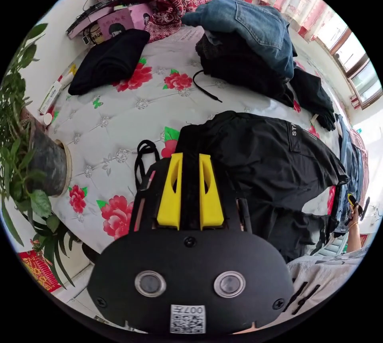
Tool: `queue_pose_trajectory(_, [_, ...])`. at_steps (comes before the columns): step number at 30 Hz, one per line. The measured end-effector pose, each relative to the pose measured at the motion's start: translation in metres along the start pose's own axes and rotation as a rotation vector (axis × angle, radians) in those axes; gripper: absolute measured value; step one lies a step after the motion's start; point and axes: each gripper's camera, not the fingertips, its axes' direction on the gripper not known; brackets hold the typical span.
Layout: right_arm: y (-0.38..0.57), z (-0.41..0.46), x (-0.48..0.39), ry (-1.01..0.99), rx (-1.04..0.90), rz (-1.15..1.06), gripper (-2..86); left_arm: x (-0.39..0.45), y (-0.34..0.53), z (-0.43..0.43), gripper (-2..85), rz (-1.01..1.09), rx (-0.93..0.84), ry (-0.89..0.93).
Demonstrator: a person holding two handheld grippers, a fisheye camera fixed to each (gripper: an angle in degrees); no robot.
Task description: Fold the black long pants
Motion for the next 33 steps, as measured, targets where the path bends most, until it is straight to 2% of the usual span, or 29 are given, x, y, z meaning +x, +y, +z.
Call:
queue_pose_trajectory(6, [0.069,-0.003,-0.02,-0.166,-0.009,-0.065,6.9,-0.051,0.083,-0.049,9.4,-0.162,0.055,0.054])
queue_pose_trajectory(11, [0.133,-0.002,-0.016,-0.28,-0.067,-0.036,8.5,-0.109,0.186,-0.046,11.9,-0.443,0.009,0.194])
queue_pose_trajectory(17, [0.206,-0.013,0.036,-0.265,-0.085,0.113,9.4,-0.141,0.256,-0.038,12.5,-0.574,-0.021,0.413])
queue_pose_trajectory(23, [0.281,-0.02,0.111,-0.187,-0.052,0.492,9.5,-0.145,0.236,-0.008,13.3,-0.563,-0.076,0.685])
queue_pose_trajectory(25, [0.295,-0.016,0.124,-0.235,-0.039,0.542,9.5,-0.139,0.222,0.001,10.8,-0.53,-0.107,0.696])
queue_pose_trajectory(28, [0.302,-0.004,0.128,-0.315,-0.048,0.521,9.5,-0.136,0.203,0.008,3.8,-0.517,-0.16,0.624])
queue_pose_trajectory(29, [0.302,0.001,0.126,-0.337,-0.051,0.501,9.3,-0.135,0.197,0.011,2.0,-0.51,-0.168,0.651])
queue_pose_trajectory(33, [0.298,0.01,0.113,-0.313,-0.075,0.437,6.5,-0.129,0.185,-0.002,-0.3,-0.467,-0.111,0.662])
